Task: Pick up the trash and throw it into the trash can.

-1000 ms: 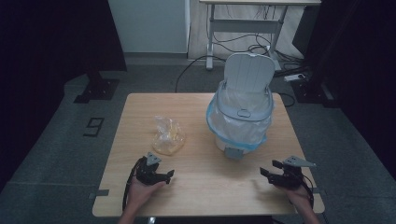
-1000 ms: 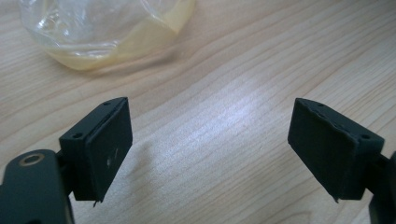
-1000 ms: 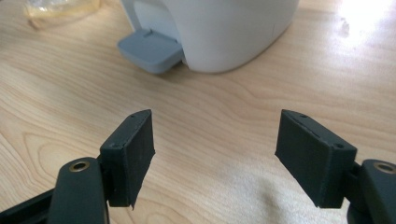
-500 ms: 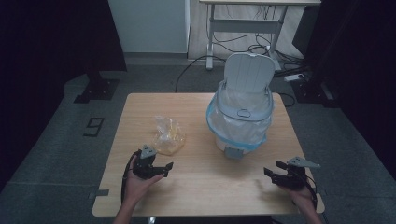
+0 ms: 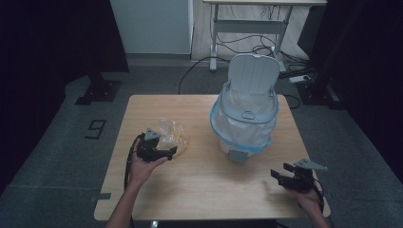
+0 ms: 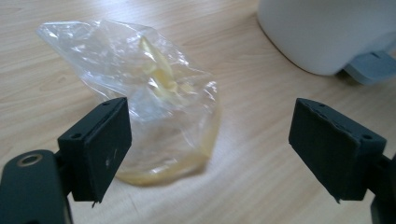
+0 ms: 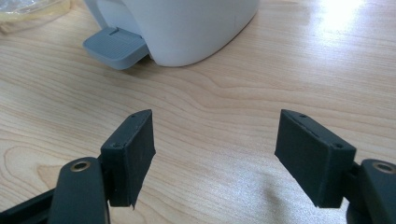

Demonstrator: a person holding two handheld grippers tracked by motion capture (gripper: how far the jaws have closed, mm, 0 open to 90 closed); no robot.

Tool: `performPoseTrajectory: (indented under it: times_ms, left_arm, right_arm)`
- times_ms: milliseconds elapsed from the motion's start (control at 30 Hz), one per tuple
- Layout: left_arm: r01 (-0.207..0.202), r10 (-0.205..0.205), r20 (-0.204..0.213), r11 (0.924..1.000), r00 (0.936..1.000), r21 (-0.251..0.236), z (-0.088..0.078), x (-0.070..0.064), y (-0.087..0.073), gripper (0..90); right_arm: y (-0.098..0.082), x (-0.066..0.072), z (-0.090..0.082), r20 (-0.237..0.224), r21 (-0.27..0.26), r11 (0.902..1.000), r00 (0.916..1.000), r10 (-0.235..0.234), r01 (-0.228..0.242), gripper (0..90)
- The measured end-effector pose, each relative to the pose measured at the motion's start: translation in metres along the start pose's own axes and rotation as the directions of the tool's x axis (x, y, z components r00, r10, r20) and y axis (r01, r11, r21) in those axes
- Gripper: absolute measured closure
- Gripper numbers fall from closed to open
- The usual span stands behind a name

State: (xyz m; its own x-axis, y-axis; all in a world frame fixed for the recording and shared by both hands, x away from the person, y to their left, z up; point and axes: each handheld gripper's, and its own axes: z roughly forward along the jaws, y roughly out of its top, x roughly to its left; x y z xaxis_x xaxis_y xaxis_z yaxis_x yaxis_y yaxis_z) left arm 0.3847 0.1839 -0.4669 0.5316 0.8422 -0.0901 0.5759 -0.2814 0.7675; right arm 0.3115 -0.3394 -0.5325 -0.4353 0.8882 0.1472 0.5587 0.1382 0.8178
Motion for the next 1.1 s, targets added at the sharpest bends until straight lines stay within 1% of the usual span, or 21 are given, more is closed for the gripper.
performPoseTrajectory:
  times_ms: [100,133,233,300,367,533,567,600,633,667,733,800,900,933,1000,1100]
  left_arm:
    - [0.006,-0.006,-0.022,0.9999,0.9997,0.009,0.009,0.008,0.004,13.3]
    - [0.006,-0.006,-0.022,0.9999,0.9997,0.009,0.009,0.008,0.004,13.2]
    - [0.015,-0.015,-0.040,0.9998,0.9991,0.011,0.015,0.017,0.006,13.3]
    - [0.026,-0.026,-0.050,0.9997,0.9984,0.000,0.021,0.026,0.010,13.6]
    - [0.037,-0.038,-0.051,0.9992,0.9980,-0.011,0.025,0.033,0.012,13.6]
    - [0.058,-0.057,-0.048,0.9982,0.9972,0.016,0.037,0.049,0.015,12.9]
    - [0.058,-0.057,-0.048,0.9982,0.9972,0.016,0.037,0.049,0.015,12.9]
    - [0.071,-0.071,-0.042,0.9974,0.9966,0.011,0.042,0.053,0.016,12.9]
    - [0.071,-0.071,-0.042,0.9974,0.9966,0.011,0.042,0.053,0.016,12.9]
    - [0.090,-0.090,-0.023,0.9957,0.9957,0.021,0.050,0.058,0.013,12.9]
    - [0.103,-0.103,-0.010,0.9939,0.9946,0.039,0.057,0.059,0.011,11.9]
    - [0.106,-0.106,-0.006,0.9928,0.9944,0.056,0.063,0.058,0.009,11.7]
    - [0.097,-0.097,0.007,0.9933,0.9952,0.063,0.068,0.054,0.008,11.1]
    - [0.093,-0.094,0.006,0.9935,0.9956,0.066,0.070,0.052,0.008,11.1]
    - [0.084,-0.085,-0.002,0.9929,0.9964,0.083,0.075,0.050,0.008,11.2]
    - [0.085,-0.086,0.005,0.9904,0.9963,0.108,0.082,0.049,0.005,11.6]
  right_arm:
    - [-0.001,0.000,0.001,-0.001,0.006,1.0000,1.0000,-0.003,0.003,27.7]
    - [-0.001,0.000,0.001,-0.001,0.006,1.0000,1.0000,-0.003,0.003,27.7]
    - [-0.001,0.000,0.002,-0.001,0.012,0.9999,0.9999,-0.011,0.011,27.7]
    - [-0.001,0.001,0.002,0.000,0.015,0.9998,0.9999,-0.016,0.016,27.8]
    - [-0.001,0.000,0.003,0.004,0.021,0.9995,0.9998,-0.021,0.021,27.8]
    - [-0.001,0.001,0.006,0.010,0.034,0.9989,0.9994,-0.032,0.032,27.8]
    - [-0.002,0.001,0.007,0.011,0.036,0.9988,0.9993,-0.035,0.034,27.8]
    - [-0.002,0.002,0.007,0.013,0.039,0.9985,0.9991,-0.040,0.039,27.8]
    - [-0.002,0.002,0.008,0.013,0.041,0.9983,0.9990,-0.042,0.042,27.8]
    - [-0.002,0.002,0.008,0.014,0.043,0.9981,0.9989,-0.045,0.045,27.8]
    - [-0.002,0.003,0.009,0.015,0.047,0.9976,0.9986,-0.051,0.050,27.8]
    - [-0.002,0.003,0.009,0.017,0.050,0.9973,0.9984,-0.055,0.054,27.8]
    - [-0.003,0.003,0.009,0.021,0.054,0.9970,0.9982,-0.056,0.055,27.8]
    - [-0.004,0.003,0.008,0.022,0.054,0.9971,0.9982,-0.055,0.054,27.8]
    - [-0.004,0.002,0.008,0.023,0.054,0.9971,0.9982,-0.054,0.053,27.8]
    - [-0.003,0.002,0.007,0.024,0.052,0.9972,0.9982,-0.056,0.054,27.8]
